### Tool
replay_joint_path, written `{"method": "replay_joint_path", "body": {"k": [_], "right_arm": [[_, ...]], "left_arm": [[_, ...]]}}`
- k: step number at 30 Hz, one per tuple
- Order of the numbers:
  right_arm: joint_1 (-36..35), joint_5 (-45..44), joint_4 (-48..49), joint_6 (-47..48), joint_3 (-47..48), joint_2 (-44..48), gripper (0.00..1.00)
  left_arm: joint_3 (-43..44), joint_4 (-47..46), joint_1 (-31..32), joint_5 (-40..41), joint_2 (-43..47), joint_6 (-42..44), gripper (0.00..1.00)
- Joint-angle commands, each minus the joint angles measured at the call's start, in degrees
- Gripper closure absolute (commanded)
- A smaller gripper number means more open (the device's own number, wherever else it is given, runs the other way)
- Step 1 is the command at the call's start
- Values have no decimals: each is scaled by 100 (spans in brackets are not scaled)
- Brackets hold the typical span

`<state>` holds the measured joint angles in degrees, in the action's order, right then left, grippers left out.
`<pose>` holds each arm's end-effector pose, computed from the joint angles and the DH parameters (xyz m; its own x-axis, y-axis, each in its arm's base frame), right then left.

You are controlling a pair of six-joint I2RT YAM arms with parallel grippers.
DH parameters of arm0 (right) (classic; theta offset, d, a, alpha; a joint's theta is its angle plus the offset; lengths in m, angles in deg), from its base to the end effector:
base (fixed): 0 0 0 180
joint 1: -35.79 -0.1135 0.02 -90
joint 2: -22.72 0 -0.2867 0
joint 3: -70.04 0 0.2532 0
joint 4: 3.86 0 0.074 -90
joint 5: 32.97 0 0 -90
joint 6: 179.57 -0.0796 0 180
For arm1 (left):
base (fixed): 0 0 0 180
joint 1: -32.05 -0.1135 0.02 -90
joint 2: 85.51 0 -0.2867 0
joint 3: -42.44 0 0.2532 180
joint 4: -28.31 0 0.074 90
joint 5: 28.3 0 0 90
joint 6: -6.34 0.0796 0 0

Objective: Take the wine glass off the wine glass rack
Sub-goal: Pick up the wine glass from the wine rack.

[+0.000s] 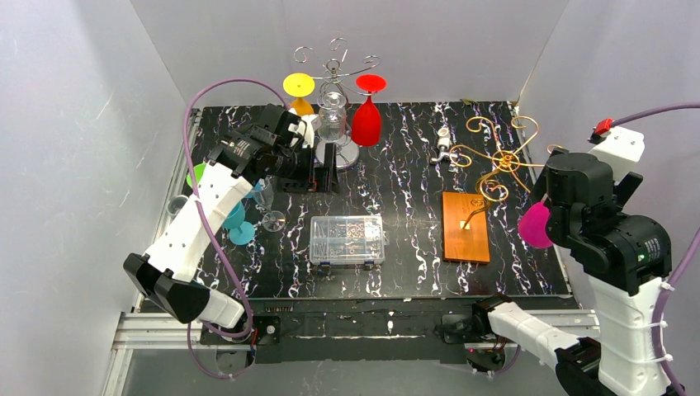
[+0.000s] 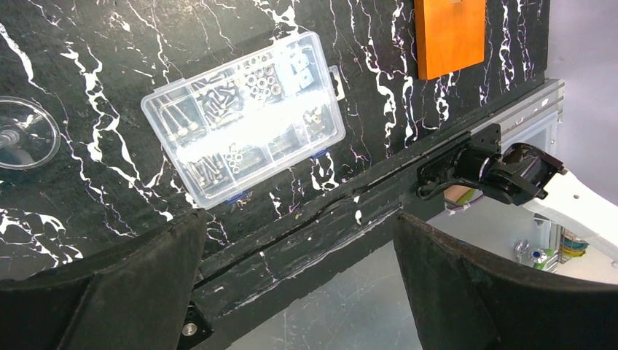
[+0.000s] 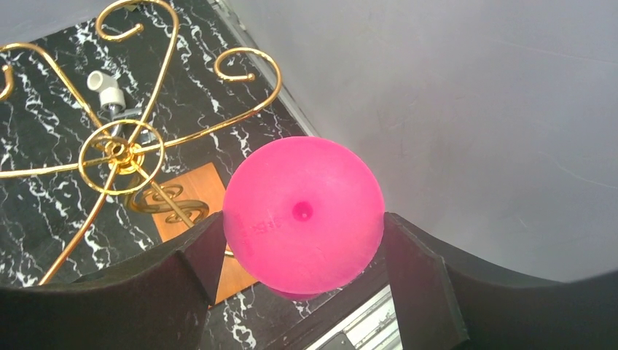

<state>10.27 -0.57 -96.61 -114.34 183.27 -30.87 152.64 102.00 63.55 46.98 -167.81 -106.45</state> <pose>0.0971 -0.0281 0.4990 -0.2769 0.1166 -0.9538 0.5764 0.8143 -0.0678 0.2543 -0.1796 0.4079 -0.8177 0.0617 -0.5723 0.3684 0.8200 -0.4380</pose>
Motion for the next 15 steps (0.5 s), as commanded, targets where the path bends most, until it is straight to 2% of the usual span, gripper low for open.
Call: {"method": "replay_joint_path", "body": {"k": [1, 9, 15], "right_arm": [[12, 287, -134, 111, 297, -2, 41], [12, 688, -207, 169, 405, 76, 42], [12, 1168, -216, 244, 495, 94, 43]], "left_arm": [[69, -41, 85, -140, 140, -73, 2], [-308, -390, 263, -302, 393, -354, 2], [-917, -898, 505, -371, 763, -764, 2]]}}
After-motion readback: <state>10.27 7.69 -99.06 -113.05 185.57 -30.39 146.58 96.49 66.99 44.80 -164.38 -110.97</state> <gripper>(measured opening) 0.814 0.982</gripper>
